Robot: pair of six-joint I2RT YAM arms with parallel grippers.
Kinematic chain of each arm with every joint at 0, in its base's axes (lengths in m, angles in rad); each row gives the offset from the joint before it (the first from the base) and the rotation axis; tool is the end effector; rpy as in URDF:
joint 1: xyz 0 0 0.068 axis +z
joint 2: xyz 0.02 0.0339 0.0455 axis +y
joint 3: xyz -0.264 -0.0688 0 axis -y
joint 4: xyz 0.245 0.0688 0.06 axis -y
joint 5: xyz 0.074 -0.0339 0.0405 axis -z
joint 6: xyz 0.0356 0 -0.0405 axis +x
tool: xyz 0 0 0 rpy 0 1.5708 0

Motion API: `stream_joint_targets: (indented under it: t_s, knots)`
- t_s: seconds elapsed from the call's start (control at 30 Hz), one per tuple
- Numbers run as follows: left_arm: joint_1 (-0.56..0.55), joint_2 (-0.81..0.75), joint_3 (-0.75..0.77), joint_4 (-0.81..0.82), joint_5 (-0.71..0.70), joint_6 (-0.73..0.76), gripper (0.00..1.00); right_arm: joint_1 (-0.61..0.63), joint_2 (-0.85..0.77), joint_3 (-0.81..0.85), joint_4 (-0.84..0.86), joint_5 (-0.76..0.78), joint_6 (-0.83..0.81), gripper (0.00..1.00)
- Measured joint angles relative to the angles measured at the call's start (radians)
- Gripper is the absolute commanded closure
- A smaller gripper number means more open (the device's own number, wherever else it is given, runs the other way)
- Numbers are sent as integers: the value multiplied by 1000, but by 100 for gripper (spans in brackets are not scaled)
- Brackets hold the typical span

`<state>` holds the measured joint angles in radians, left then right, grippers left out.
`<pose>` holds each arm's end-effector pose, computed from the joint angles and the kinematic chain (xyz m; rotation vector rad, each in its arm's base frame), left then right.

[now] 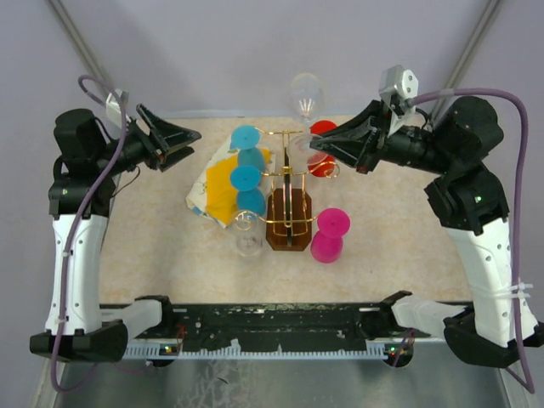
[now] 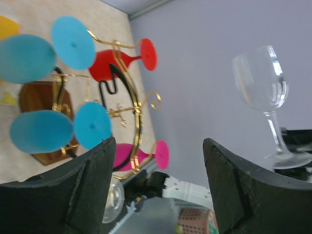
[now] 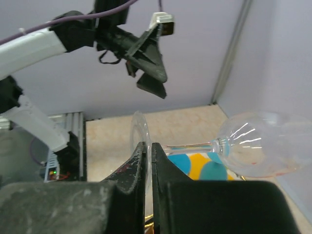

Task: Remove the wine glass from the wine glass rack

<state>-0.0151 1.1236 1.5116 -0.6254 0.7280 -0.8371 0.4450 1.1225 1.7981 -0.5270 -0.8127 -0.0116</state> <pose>0.2073 -0.0268 0.4761 -0.2305 1.9162 -1.2426 0.1302 0.0908 0.5660 -0.9810 1.1849 0.9218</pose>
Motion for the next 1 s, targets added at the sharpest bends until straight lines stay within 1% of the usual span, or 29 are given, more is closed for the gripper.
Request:
stream_joint_targets:
  t_s: [0.07, 0.1, 0.13, 0.17, 0.27, 0.33, 0.4, 0.47, 0.57, 0.63, 0.8, 1.0]
  knots:
    - [-2, -6, 3, 31, 63, -70, 19, 0, 1, -38, 90, -87, 63, 100]
    - [-4, -11, 2, 51, 93, -113, 9, 0, 1, -52, 126, -120, 89, 100]
    - [-7, -15, 0, 70, 116, -147, 1, 5, 2, -70, 170, -158, 121, 100]
    - [-8, -22, -3, 99, 139, -191, 1, 11, 4, -78, 198, -182, 140, 100]
    - [-14, -43, -8, 181, 190, -312, 0, 51, 18, -83, 253, -217, 172, 100]
    - [-23, -50, -8, 216, 207, -360, 0, 113, 29, -80, 257, -204, 156, 100]
    - [-37, -53, -8, 239, 219, -406, 0, 197, 55, -55, 221, -172, 113, 100]
    - [-54, -50, -8, 249, 219, -438, 0, 294, 106, 12, 141, -116, 44, 100]
    - [-76, -45, -8, 253, 219, -474, 0, 380, 182, 85, 76, -41, -37, 100]
    - [-86, -42, -9, 253, 219, -495, 0, 410, 211, 95, 45, 6, -76, 100]
    - [-95, -34, -19, 253, 219, -531, 0, 437, 263, 115, -12, 84, -125, 100]
    - [-105, -11, -22, 250, 216, -537, 0, 476, 282, 123, -24, 120, -153, 100]
